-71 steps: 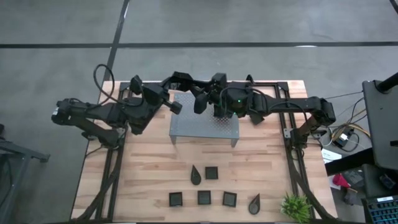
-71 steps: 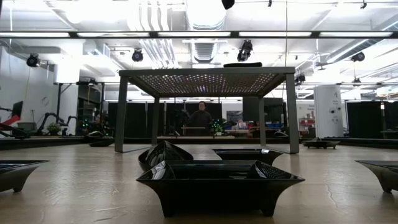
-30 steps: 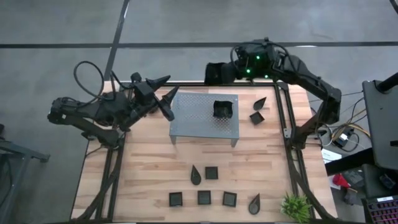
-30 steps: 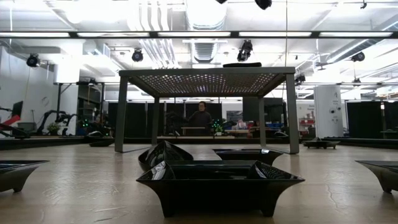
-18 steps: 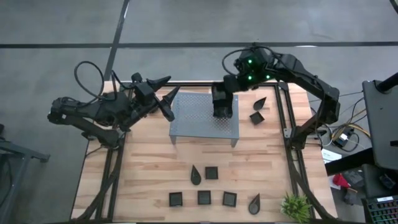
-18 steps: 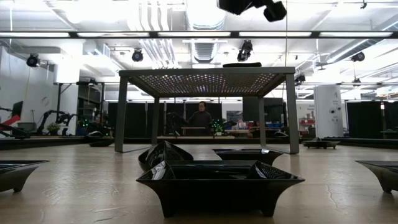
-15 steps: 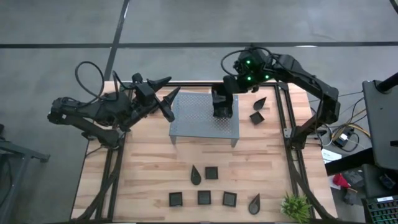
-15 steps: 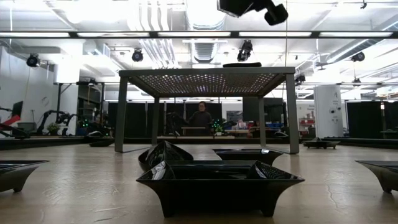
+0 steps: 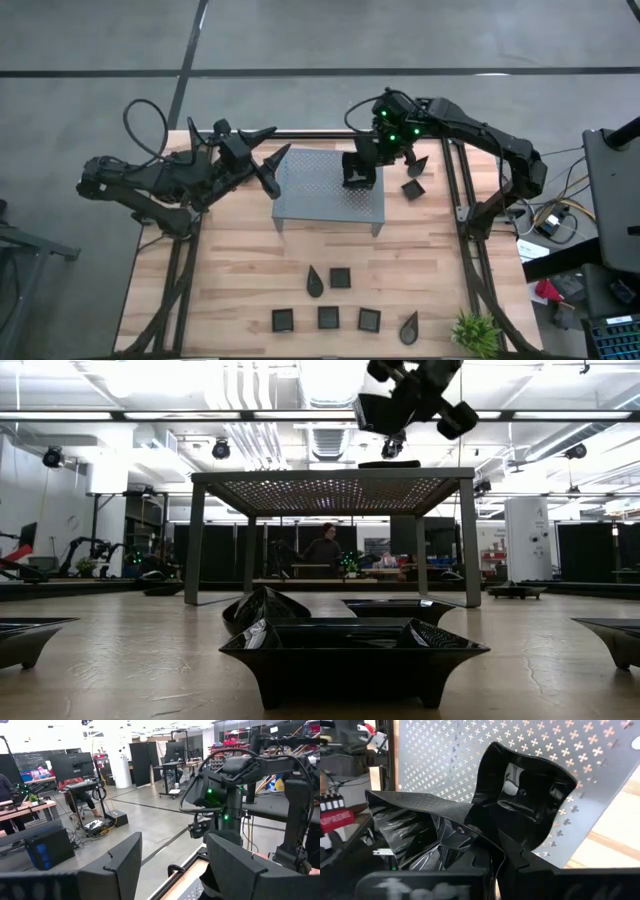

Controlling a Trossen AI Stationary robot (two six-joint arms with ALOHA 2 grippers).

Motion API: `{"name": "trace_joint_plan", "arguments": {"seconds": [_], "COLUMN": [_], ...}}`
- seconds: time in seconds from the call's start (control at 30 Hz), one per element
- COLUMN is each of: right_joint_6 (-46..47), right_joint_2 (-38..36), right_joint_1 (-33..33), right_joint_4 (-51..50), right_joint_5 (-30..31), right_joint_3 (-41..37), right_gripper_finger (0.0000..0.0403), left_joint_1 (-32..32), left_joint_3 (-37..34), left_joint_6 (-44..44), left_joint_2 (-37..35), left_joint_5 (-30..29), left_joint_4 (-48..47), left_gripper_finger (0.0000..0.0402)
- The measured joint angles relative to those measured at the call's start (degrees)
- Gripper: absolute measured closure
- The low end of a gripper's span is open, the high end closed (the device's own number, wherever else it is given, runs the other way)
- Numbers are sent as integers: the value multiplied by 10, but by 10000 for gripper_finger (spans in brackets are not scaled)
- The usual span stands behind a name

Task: Pick & Place Mini shaped plates
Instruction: Stack the black distorted square plate on top of the other black distorted square plates on the shelf

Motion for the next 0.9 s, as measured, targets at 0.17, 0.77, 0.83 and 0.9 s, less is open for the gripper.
{"name": "trace_joint_plan", "arguments": {"seconds": [0.17,0.77,0.83,0.9], "right_joint_6": [33,72,73,70], "right_joint_2": [0,5,5,5], "right_joint_1": [-7,-13,-13,-13], "right_joint_4": [40,39,40,40], "right_joint_5": [-20,1,1,1], "right_joint_3": [-31,-86,-93,-100], "right_gripper_finger": [394,394,394,394], "left_joint_1": [0,0,0,0], "left_joint_3": [0,0,0,0], "left_joint_6": [0,-7,-8,-8], "left_joint_2": [0,-3,-4,-5], "left_joint_5": [0,0,0,0], "left_joint_4": [-1,-17,-21,-25], "left_gripper_finger": [184,184,184,184]}}
